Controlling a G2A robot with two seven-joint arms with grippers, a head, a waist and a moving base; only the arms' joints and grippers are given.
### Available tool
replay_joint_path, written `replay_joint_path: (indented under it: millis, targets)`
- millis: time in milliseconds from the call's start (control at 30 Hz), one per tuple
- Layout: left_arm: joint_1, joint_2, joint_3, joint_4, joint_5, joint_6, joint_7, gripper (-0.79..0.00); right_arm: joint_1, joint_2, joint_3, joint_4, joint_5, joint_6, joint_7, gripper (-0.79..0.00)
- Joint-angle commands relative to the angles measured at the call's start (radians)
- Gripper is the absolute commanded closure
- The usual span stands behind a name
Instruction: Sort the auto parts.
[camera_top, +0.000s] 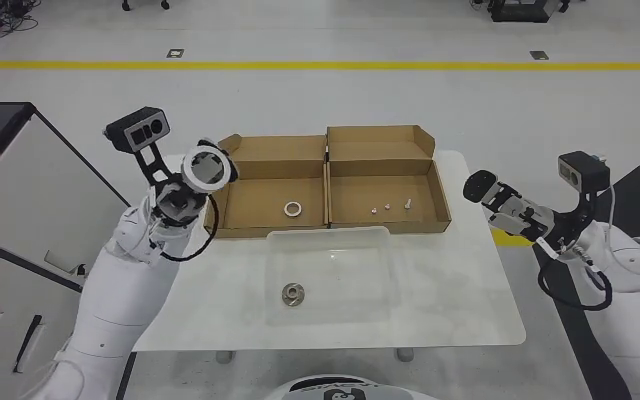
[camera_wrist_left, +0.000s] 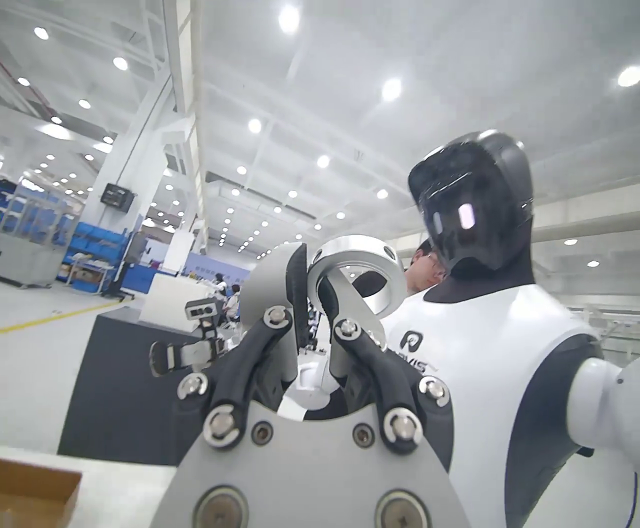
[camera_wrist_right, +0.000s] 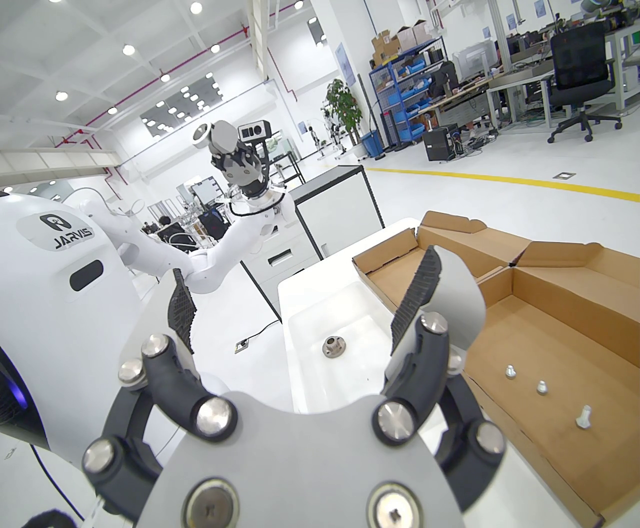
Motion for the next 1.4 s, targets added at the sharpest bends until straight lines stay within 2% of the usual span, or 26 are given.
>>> replay_joint_path:
  millis: [0,100,400,933,1100,1200,1367]
  targets:
    - [0.001,0.006,0.005,0.005,0.062,-0.014,0.014,0.0,0.0,0.0,0.0,0.0,0.0,0.0,0.0,-0.785]
    - [0.004,0.008,0.012,-0.005,0.015,-0.014,0.014,0.0,0.0,0.0,0.0,0.0,0.0,0.0,0.0,-0.785]
    - [0.006,-0.004,0.033,-0.041,-0.268,-0.014,0.014,0.0,0.0,0.0,0.0,0.0,0.0,0.0,0.0,-0.785]
    - [-0.005,-0.008,0.043,-0.05,-0.282,-0.014,0.014,0.0,0.0,0.0,0.0,0.0,0.0,0.0,0.0,-0.785]
    - [0.003,-0.01,0.024,-0.045,-0.172,0.061,0.053,0.0,0.0,0.0,0.0,0.0,0.0,0.0,0.0,-0.785]
    - [-0.015,-0.011,0.016,-0.025,-0.016,0.114,0.05,0.0,0.0,0.0,0.0,0.0,0.0,0.0,0.0,-0.785]
    - [-0.039,-0.02,0.034,-0.01,0.141,0.167,0.1,0.0,0.0,0.0,0.0,0.0,0.0,0.0,0.0,-0.785]
